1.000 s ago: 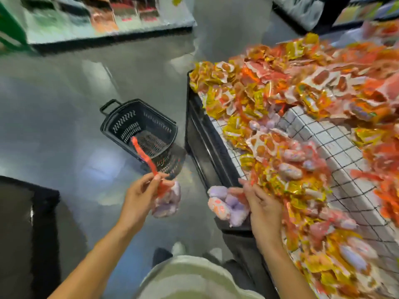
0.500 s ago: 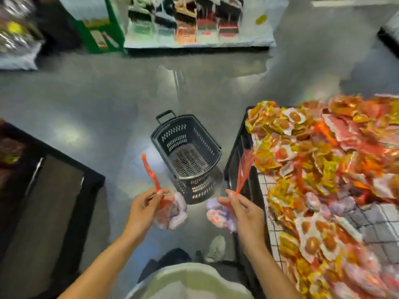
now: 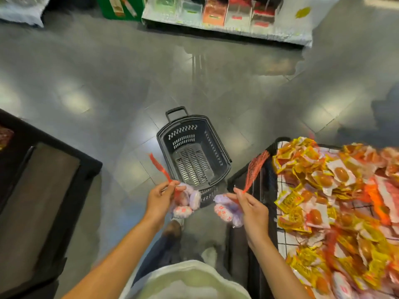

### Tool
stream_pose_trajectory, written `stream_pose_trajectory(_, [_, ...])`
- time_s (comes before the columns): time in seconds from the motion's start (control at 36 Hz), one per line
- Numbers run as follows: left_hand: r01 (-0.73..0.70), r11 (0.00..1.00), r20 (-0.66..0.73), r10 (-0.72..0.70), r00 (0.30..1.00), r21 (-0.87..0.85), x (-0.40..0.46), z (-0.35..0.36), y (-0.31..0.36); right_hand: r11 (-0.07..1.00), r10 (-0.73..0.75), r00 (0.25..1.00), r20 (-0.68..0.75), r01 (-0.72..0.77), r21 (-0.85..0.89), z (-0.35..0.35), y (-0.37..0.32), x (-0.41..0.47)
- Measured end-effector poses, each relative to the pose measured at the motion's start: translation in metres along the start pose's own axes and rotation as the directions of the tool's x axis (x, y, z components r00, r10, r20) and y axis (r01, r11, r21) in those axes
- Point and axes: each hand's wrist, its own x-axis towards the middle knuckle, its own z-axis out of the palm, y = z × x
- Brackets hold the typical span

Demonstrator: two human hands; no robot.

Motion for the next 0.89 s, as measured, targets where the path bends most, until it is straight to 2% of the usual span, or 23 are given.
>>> stream_pose_trajectory(0.25, [0.208, 0.972, -0.027, -0.212, 0.977, -0.110, 0.121, 0.001, 0.028, 0.985, 0.043, 0.998, -0.052, -0.051, -0.164, 0.068, -0.016, 0.088])
stream_pose_trajectory(0.36, [0.224, 0.962, 0.027, -0.223, 0.974, -0.155, 0.170, 0.009, 0.041, 0.972, 0.081, 0.994, -0.077, -0.096, -0.212, 0.088, -0.006, 0.139])
stream_pose_trajectory(0.56, [0.242, 0.968, 0.031, -0.241, 0.970, -0.061, 0.254, 0.032, 0.025, 0.951, 0.139, 0.989, -0.051, -0.148, -0.272, 0.125, 0.026, 0.231])
stream_pose_trajectory(0.69, [0.294, 0.955, -0.055, -0.291, 0.955, 0.037, 0.322, 0.057, -0.037, 0.951, 0.172, 0.984, -0.035, -0.175, -0.254, 0.142, 0.088, 0.309])
stream_pose_trajectory(0.81, [0.266, 0.957, -0.045, -0.262, 0.964, 0.120, 0.376, 0.074, -0.100, 0.949, 0.217, 0.976, -0.021, -0.217, -0.229, 0.153, 0.152, 0.365])
stream_pose_trajectory(0.89, [0.270, 0.955, -0.067, -0.263, 0.962, 0.122, 0.417, 0.083, -0.151, 0.943, 0.244, 0.970, 0.009, -0.234, -0.236, 0.161, 0.203, 0.403])
